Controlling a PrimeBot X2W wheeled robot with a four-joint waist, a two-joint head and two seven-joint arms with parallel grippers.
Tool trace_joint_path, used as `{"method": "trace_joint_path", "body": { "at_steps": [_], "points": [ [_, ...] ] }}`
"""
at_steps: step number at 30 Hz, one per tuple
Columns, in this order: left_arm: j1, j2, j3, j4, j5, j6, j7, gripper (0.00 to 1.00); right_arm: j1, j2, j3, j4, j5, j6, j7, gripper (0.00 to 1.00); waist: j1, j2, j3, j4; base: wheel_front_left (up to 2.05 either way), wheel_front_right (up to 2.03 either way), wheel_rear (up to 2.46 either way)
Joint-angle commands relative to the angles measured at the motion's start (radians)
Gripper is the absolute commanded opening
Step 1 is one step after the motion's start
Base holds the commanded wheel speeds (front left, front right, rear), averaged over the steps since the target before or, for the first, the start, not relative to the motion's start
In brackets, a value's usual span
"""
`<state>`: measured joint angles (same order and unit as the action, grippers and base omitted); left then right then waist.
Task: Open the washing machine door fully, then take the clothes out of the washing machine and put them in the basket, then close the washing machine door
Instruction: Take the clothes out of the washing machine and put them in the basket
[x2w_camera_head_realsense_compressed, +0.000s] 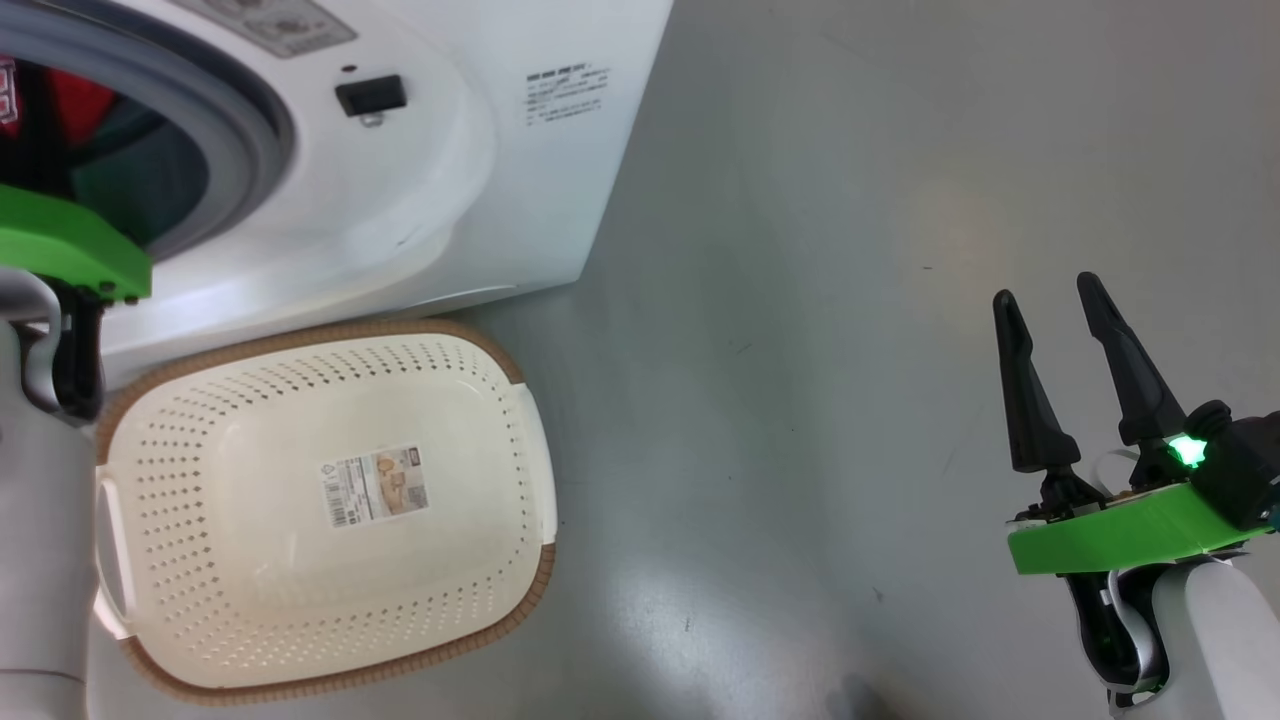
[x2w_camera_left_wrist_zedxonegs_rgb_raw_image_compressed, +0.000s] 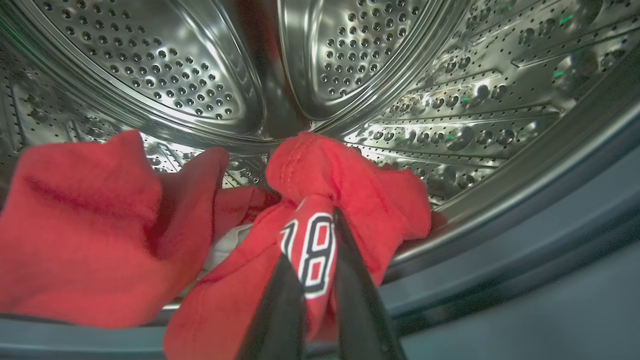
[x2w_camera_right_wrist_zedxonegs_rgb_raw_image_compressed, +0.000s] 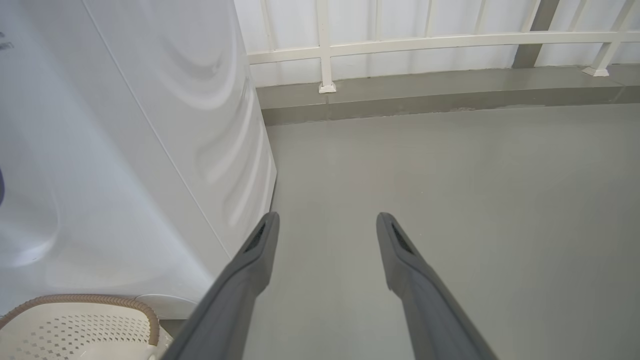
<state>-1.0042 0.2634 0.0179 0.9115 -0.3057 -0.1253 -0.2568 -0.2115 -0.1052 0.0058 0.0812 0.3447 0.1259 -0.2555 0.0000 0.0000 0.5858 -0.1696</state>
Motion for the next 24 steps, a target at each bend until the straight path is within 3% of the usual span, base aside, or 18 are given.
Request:
{"method": "trace_joint_path", "body": {
  "at_steps": [1,9,24],
  "points": [
    [0.015,0.040,0.022,-0.038,-0.005,-0.005,-0.005,0.00,0.019,-0.015,0.014,-0.025,0.008,0.005,-0.006,1.00,0.0000,0.0000,-0.007,0.007,0.00,0.00,0.00],
    [0.104,0.004,0.066,-0.174,-0.007,-0.005,-0.005,0.00,0.025,-0.015,0.007,-0.015,0.008,0.005,-0.006,1.00,0.0000,0.0000,-0.046,0.037,0.00,0.00,0.00],
    [0.353,-0.123,0.132,-0.473,0.033,-0.005,-0.005,0.00,0.048,-0.017,-0.007,-0.004,0.010,0.005,-0.006,1.00,0.0000,0.0000,-0.126,0.097,0.00,0.00,0.00]
  ]
}}
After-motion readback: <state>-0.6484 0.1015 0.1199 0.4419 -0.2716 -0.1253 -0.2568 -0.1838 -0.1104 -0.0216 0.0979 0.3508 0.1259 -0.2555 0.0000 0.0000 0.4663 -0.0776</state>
